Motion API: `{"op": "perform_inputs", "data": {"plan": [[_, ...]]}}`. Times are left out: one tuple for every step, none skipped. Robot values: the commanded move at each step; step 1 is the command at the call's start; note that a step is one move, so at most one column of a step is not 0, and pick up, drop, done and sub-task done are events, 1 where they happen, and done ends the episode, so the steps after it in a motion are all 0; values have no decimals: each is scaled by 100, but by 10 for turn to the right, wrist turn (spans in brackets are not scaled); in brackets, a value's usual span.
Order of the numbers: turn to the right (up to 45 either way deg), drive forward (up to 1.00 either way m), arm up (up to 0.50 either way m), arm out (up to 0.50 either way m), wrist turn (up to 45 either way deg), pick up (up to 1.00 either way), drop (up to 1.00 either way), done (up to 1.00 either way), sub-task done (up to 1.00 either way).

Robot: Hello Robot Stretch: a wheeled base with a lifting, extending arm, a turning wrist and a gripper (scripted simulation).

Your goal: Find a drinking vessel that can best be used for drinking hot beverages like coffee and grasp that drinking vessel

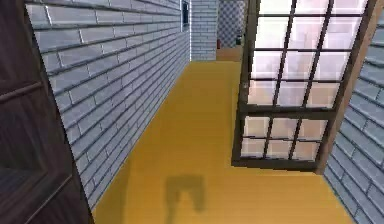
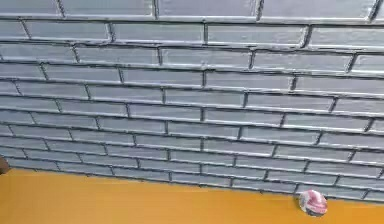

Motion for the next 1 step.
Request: {"op": "perform_inputs", "data": {"plan": [[0, 100, 0, 0, 0, 0, 0, 0, 0]]}}
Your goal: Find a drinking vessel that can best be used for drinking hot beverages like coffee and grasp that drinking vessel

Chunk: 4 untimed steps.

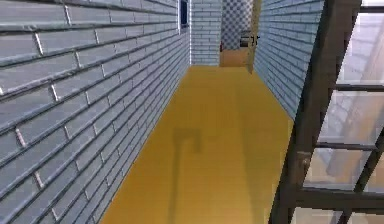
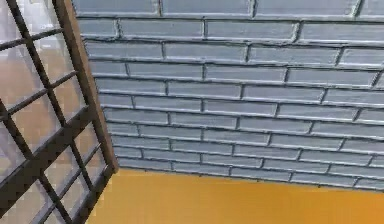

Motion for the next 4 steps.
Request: {"op": "perform_inputs", "data": {"plan": [[30, 0, 0, 0, 0, 0, 0, 0, 0], [0, 60, 0, 0, 0, 0, 0, 0, 0], [60, 0, 0, 0, 0, 0, 0, 0, 0], [0, 100, 0, 0, 0, 0, 0, 0, 0]]}}
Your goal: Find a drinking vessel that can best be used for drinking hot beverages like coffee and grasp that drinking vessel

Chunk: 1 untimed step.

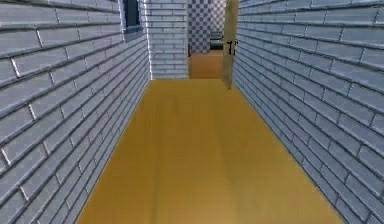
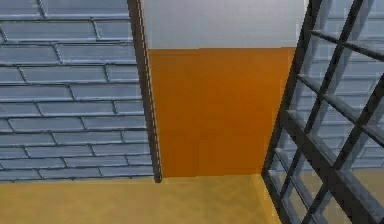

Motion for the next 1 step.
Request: {"op": "perform_inputs", "data": {"plan": [[30, 0, 0, 0, 0, 0, 0, 0, 0]]}}
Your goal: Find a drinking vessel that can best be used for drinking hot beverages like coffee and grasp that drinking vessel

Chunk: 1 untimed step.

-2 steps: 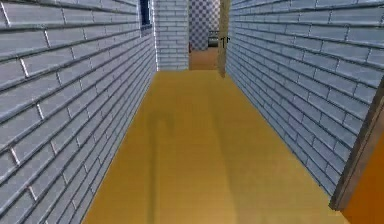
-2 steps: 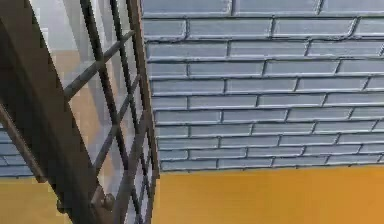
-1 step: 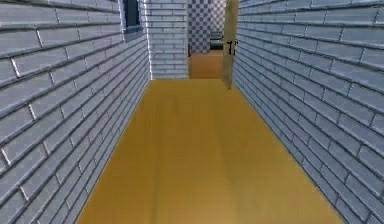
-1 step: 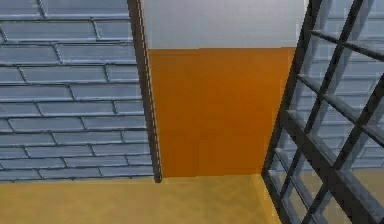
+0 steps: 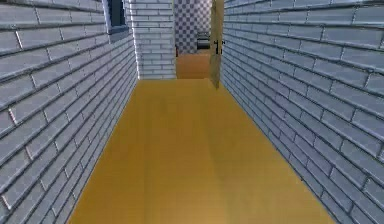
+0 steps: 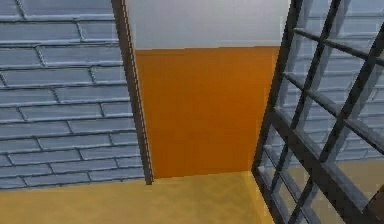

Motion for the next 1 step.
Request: {"op": "perform_inputs", "data": {"plan": [[0, 100, 0, 0, 0, 0, 0, 0, 0]]}}
